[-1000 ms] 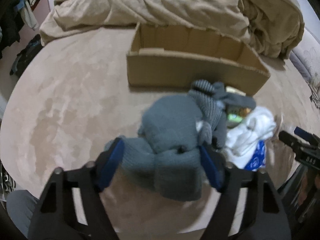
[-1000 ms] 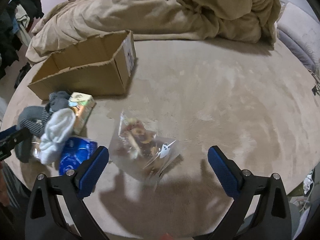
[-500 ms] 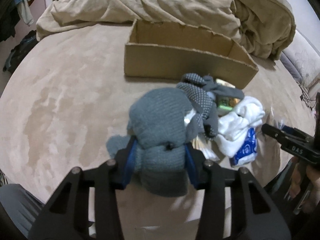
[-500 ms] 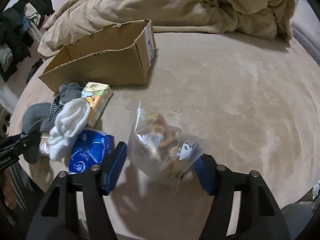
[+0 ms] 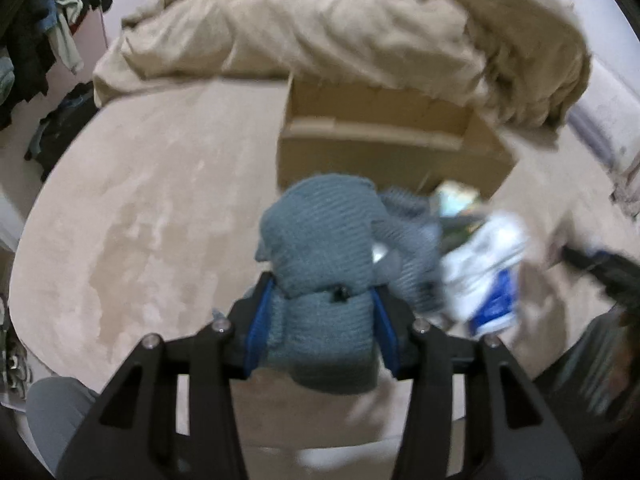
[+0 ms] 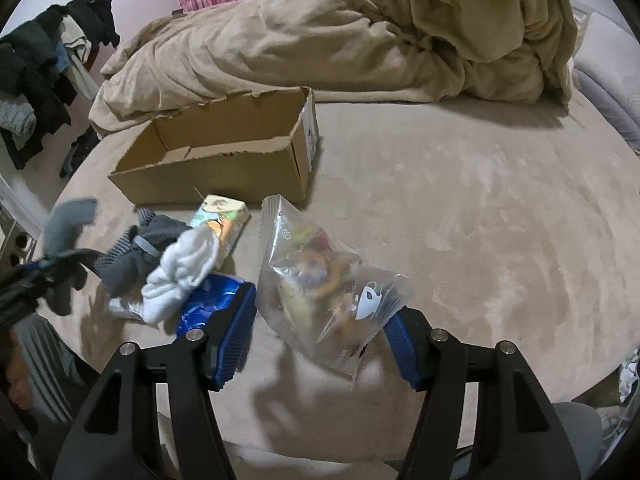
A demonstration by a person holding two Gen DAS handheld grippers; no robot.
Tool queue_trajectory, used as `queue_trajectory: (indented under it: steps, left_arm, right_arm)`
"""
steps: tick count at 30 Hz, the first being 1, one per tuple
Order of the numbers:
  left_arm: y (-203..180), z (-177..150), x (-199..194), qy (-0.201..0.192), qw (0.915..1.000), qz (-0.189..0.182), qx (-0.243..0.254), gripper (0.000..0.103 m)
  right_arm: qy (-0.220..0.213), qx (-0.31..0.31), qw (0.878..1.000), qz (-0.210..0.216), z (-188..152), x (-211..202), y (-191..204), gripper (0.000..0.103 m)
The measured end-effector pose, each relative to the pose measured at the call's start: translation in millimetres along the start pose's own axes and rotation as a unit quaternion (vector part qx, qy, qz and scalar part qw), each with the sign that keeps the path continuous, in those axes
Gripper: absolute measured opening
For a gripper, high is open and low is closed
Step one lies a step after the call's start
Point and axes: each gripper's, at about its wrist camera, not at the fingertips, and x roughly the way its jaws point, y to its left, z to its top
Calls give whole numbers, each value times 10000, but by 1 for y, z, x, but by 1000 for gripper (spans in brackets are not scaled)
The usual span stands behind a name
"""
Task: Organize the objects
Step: 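Lift and carry the glove and snack bag over the cardboard box with both grippers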
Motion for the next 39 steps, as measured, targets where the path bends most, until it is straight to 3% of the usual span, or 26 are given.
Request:
queue_trajectory:
  steps: [2,5,6,7,9,13,14,15,16,19,29,39]
  left_arm:
    - [8,-8,20,325,9994,153,14,49]
    - [19,-22,34,472,9987,187,74,51]
    - [22,-25,34,438,9989,120,72,56]
    - [24,-28,34,410,9990,139,79,68]
    - [24,-34,36,509,9982,280,124,79]
    - [22,-45,31,425,9986,201,228,79]
    - [24,-45,30,378,9990,114,191,78]
    - [28,-47,30,374,9992,26,99,68]
    - [32,-47,29,359,9993,-136,-31,52]
    - [42,-44,21,143,9984,-432,-334,39]
    - [34,-19,-62,-514,9953,-721,-404,38]
    - [17,38,-127,-1073,9896,-921,-253,38]
  right_arm:
    - [24,12,10000,35,-1,1,1,65]
    - [67,6,10000,45,-4,3,3,65]
    - [84,11,10000,46,-5,4,3,65]
    - [105,25,9999,44,-6,6,3,65]
    - [144,31,9999,32,-7,8,5,65]
    - [148,-25,9999,33,-7,8,10,65]
    - [137,-32,9999,37,-7,8,10,65]
    - [134,-28,9999,30,-7,8,10,65]
    - [136,-21,9999,25,-7,7,10,65]
    - [109,-50,9999,23,-6,4,13,65]
    - [-235,-137,9995,160,8,-53,27,65]
    - [-931,-448,9938,400,43,-119,53,65]
